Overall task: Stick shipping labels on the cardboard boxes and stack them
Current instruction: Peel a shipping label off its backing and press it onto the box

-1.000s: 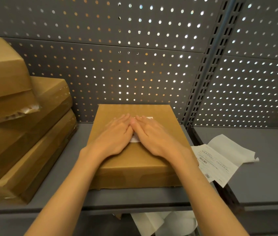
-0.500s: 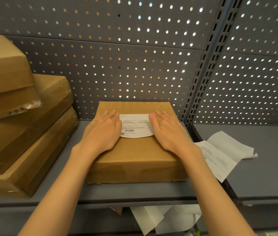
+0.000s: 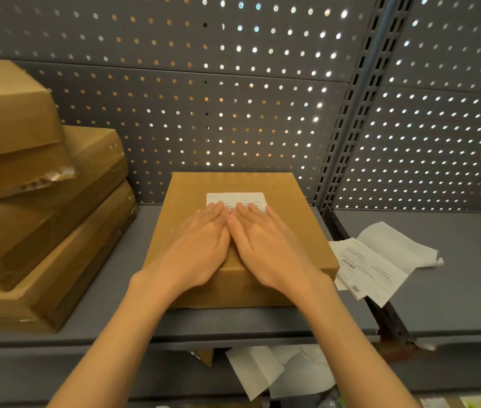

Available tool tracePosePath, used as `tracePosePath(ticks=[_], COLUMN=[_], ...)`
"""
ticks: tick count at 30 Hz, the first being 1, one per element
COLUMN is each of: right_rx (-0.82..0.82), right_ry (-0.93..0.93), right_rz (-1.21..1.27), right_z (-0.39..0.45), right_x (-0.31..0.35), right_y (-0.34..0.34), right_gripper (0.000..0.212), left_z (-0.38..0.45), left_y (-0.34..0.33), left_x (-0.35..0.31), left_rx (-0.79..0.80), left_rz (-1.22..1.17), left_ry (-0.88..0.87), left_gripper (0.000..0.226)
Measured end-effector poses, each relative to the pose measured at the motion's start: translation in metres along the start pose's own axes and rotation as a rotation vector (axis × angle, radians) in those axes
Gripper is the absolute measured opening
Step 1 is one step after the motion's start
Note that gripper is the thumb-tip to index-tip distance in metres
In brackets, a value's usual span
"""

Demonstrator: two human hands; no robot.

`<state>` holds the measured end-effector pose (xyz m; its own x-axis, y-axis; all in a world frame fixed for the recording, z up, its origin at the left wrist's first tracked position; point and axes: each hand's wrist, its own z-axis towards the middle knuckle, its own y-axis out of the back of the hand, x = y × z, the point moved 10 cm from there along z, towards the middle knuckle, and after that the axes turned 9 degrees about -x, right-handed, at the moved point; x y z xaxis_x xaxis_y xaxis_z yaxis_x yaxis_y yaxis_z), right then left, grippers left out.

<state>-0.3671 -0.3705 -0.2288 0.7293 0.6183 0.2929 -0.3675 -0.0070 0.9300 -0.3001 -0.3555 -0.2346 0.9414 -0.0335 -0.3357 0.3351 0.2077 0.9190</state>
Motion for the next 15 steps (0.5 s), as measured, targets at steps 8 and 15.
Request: tracePosePath(ticks=[8, 15], right_rx=[-0.065, -0.134], right_ry=[-0.131, -0.057], right_rz=[-0.066, 0.026], right_z=[-0.010, -0.012], right_x=[-0.034, -0.010], right_y=[0.012, 0.018], right_gripper=[0.056, 0.057], left_z=[-0.010, -0.015], left_y=[0.012, 0.022], left_x=[0.028, 0.011], left_rx=[-0.051, -0.163], left_rz=[0.109, 0.123], left_ry=[0.067, -0.002], left_gripper=[0.051, 0.069])
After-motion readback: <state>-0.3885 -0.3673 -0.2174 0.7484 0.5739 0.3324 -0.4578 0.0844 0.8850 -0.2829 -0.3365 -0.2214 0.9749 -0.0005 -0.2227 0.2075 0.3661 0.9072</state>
